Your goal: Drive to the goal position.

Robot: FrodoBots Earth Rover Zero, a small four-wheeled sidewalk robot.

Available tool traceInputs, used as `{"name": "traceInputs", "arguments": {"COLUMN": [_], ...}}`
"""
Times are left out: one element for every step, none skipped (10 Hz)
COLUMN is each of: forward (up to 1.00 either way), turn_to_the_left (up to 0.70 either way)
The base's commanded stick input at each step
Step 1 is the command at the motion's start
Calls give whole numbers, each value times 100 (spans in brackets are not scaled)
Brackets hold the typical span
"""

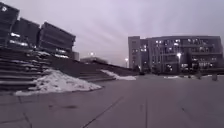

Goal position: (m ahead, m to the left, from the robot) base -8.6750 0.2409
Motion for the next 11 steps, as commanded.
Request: {"name": "traceInputs", "arguments": {"forward": [100, 100, 100, 100, 100, 100, 100, 100, 100, 100, 100], "turn_to_the_left": [0, 0, 0, 0, 0, 0, 0, 0, 0, 0, 0]}}
